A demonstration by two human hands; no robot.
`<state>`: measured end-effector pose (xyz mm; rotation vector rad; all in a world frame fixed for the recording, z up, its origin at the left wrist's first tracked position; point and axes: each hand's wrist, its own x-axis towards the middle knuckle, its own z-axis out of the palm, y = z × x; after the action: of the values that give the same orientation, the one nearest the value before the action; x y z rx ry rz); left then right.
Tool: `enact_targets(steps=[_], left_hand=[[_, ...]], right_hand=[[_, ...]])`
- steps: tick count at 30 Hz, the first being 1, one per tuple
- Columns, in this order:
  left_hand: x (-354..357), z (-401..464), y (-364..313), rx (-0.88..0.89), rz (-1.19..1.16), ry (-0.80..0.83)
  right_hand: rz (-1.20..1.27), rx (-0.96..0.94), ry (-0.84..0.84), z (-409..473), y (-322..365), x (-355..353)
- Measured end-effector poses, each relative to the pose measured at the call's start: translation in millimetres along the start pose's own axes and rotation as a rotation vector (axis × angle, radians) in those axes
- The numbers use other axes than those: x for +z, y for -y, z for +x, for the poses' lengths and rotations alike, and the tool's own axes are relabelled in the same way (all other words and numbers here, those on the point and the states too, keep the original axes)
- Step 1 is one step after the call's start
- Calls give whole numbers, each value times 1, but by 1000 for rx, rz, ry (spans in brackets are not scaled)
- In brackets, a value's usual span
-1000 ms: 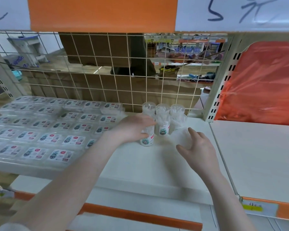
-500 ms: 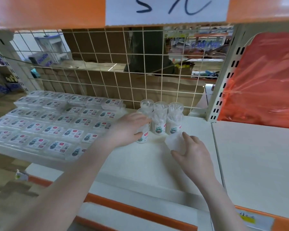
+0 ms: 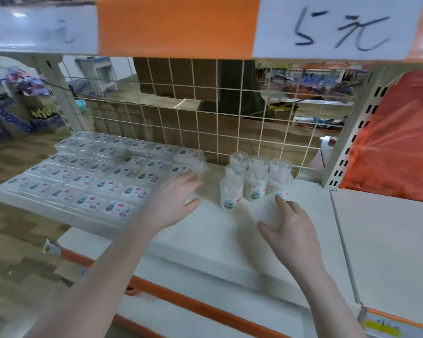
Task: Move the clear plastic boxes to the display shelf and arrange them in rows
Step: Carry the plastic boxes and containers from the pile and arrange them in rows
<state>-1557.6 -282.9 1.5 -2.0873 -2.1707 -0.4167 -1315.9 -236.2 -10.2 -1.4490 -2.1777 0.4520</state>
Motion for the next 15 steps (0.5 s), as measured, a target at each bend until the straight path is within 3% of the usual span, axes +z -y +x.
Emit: enact_targets(steps=[15], left_hand=[[-50,-112,189,-121,-27,47]], right_hand=[[-4,119,0,-38,172,89]])
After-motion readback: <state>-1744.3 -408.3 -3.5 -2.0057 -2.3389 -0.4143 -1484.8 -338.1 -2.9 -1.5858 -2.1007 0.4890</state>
